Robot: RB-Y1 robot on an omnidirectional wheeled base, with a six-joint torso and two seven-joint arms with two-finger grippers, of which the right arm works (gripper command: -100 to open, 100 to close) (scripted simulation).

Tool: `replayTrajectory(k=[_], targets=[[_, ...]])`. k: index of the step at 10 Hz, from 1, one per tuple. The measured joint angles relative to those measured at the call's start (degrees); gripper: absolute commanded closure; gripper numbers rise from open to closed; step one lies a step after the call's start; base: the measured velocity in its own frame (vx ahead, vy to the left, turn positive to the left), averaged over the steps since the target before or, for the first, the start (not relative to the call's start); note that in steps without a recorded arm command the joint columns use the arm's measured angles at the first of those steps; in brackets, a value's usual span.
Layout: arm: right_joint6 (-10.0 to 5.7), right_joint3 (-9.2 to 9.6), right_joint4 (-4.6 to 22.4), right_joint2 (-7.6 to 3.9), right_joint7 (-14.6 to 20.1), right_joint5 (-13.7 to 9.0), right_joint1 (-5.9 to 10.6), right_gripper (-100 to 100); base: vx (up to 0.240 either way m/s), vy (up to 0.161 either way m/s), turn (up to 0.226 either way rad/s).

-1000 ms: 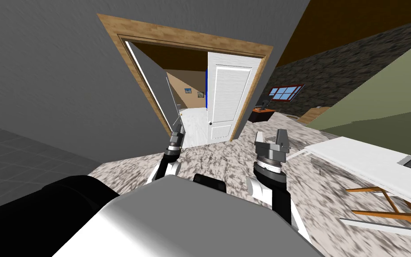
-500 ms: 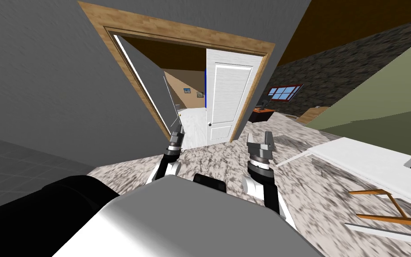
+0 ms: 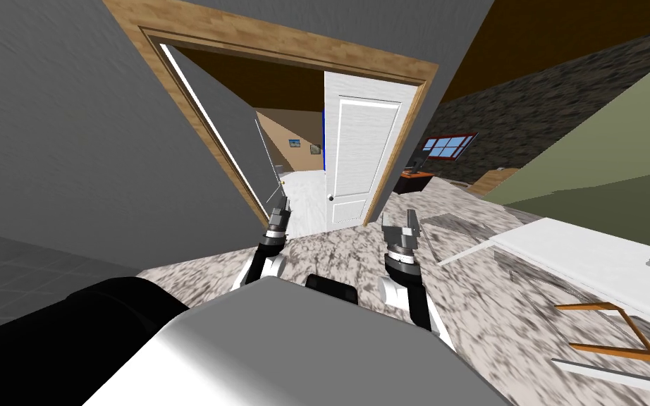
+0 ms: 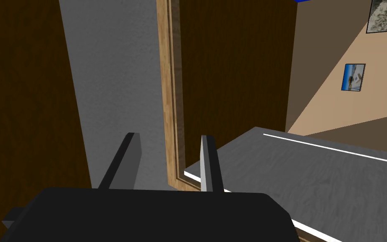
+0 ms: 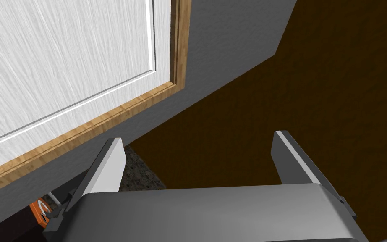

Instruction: Push the door open

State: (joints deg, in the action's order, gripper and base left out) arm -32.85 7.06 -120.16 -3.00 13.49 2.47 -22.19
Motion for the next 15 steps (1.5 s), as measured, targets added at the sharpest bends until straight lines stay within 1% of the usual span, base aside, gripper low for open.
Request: replayTrajectory(k=[1,2,3,4,5,6,7,8,9,10,11,13,14,15], targets=[[-0.20,0.73,0.7,-0.13,1.0,-0.1,-0.18,-100,0.091,0.013,-0.023],[-0.64,1.22,2.1,-0.33,2.2,-0.2,0.07,-100,0.095,0.021,-0.026],[-0.78,1.60,3.4,-0.53,3.4,-0.4,0.68,-100,0.097,0.010,-0.026],[-0.66,2.15,4.3,-0.65,4.5,-0.5,1.02,-100,0.101,0.000,-0.023],[-0.55,2.51,5.0,-1.03,5.8,-0.7,1.23,-100,0.092,0.003,-0.025],[-1.30,3.29,6.9,-0.94,6.9,-0.7,1.44,-100,0.101,0.008,-0.024],[-1.45,3.81,7.8,-1.19,8.1,-0.9,1.70,-100,0.115,0.023,-0.029],[-1.06,4.31,8.6,-1.35,9.5,-1.1,2.18,-100,0.115,0.020,-0.036],[-1.48,4.92,10.5,-1.34,10.7,-1.2,2.69,-100,0.106,0.024,-0.022],[-1.75,5.32,11.6,-1.76,12.1,-1.5,2.91,-100,0.083,0.023,-0.031],[-1.71,6.06,12.6,-1.70,13.3,-1.5,3.21,-100,0.097,0.019,-0.025],[-2.34,7.28,15.0,-2.17,16.1,-1.9,3.38,-100,0.100,0.013,-0.029],[-2.26,8.02,16.1,-2.03,17.3,-2.0,3.83,-100,0.095,0.015,-0.024],[-2.42,8.57,17.5,-2.20,18.7,-2.2,4.28,-100,0.093,0.026,-0.028]])
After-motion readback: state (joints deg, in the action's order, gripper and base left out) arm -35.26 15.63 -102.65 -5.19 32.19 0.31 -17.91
